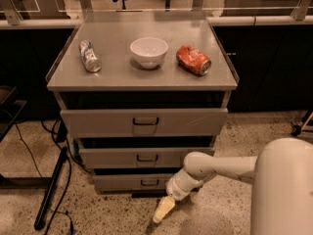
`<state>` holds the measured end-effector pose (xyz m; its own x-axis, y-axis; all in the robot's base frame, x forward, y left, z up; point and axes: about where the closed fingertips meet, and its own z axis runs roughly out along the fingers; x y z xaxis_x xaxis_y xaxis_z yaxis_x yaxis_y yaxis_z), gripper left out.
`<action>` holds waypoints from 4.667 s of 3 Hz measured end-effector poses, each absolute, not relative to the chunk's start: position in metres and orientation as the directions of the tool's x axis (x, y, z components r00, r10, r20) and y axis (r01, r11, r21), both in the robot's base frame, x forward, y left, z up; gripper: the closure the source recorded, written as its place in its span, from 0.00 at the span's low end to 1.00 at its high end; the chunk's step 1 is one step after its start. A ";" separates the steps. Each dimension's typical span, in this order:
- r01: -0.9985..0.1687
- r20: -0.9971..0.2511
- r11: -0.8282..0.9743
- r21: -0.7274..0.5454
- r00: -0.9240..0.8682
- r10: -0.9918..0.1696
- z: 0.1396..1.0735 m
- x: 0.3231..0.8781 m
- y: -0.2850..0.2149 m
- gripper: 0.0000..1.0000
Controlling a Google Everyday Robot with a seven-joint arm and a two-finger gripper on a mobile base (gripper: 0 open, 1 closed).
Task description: Open bottom drawer
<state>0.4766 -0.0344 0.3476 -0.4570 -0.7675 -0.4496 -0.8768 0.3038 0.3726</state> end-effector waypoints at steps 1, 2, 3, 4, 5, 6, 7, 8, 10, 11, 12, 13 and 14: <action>-0.878 -0.474 0.272 0.395 -0.448 -0.758 0.303 0.506 -0.005 0.00; -0.878 -0.474 0.272 0.395 -0.448 -0.758 0.302 0.506 -0.005 0.00; -0.887 -0.474 0.267 0.378 -0.433 -0.767 0.293 0.505 0.004 0.00; -0.901 -0.479 0.267 0.341 -0.412 -0.775 0.285 0.518 0.016 0.00; -0.903 -0.473 0.283 0.322 -0.413 -0.778 0.267 0.536 0.028 0.00; -0.903 -0.473 0.283 0.322 -0.413 -0.778 0.267 0.536 0.028 0.00; -0.902 -0.468 0.307 0.304 -0.422 -0.776 0.260 0.536 0.034 0.00; -0.898 -0.439 0.353 0.262 -0.437 -0.785 0.239 0.543 0.054 0.00; -0.890 -0.406 0.370 0.266 -0.451 -0.794 0.209 0.543 0.061 0.00; -0.889 -0.407 0.379 0.258 -0.456 -0.792 0.204 0.546 0.064 0.00; -0.889 -0.407 0.389 0.241 -0.456 -0.791 0.190 0.561 0.070 0.00; -0.892 -0.400 0.382 0.242 -0.450 -0.799 0.182 0.562 0.074 0.00; -0.894 -0.384 0.367 0.258 -0.444 -0.810 0.170 0.558 0.080 0.00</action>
Offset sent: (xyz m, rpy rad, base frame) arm 0.0422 0.0311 -0.0491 0.0442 0.0042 0.0191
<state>0.5577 0.0802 0.1695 -0.4438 -0.8096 -0.3842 -0.8936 0.3673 0.2581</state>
